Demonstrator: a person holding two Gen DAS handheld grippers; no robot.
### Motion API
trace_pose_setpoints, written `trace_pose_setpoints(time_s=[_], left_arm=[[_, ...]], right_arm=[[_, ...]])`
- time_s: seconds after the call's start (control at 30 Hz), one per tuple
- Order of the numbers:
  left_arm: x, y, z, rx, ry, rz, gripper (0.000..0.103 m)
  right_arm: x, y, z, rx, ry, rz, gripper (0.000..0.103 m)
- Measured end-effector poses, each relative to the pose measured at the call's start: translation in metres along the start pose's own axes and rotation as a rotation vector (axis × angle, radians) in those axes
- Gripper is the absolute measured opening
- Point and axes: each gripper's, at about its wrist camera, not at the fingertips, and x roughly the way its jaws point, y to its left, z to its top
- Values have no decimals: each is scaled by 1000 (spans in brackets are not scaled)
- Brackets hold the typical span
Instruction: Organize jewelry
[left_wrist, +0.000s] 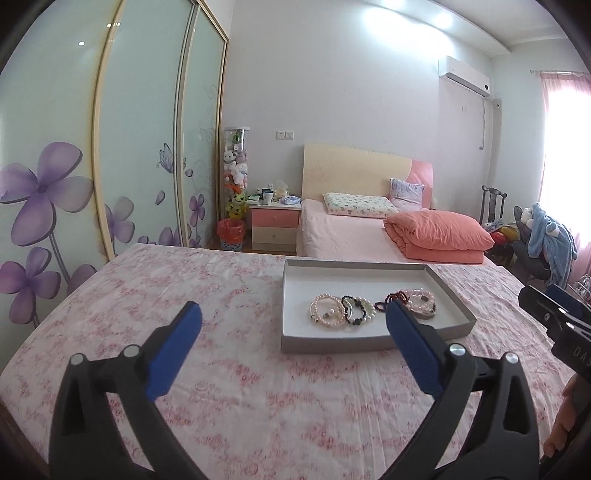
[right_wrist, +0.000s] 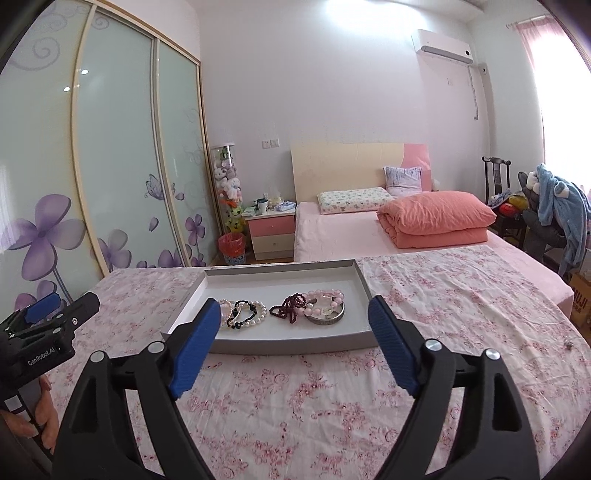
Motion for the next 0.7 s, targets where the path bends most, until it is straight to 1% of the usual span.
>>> trace_pose_setpoints(time_s=[0.13, 0.4, 0.7], left_arm=[[-13, -1, -7, 17, -10, 9, 99], [-33, 0, -19, 23, -30, 28, 99], [-33, 4, -34, 23, -7, 36, 99]], right_arm=[[-10, 1, -5, -2, -9, 4, 93], [-23, -3, -18, 9, -5, -2, 101], [-29, -9, -38, 23, 12, -3, 101]])
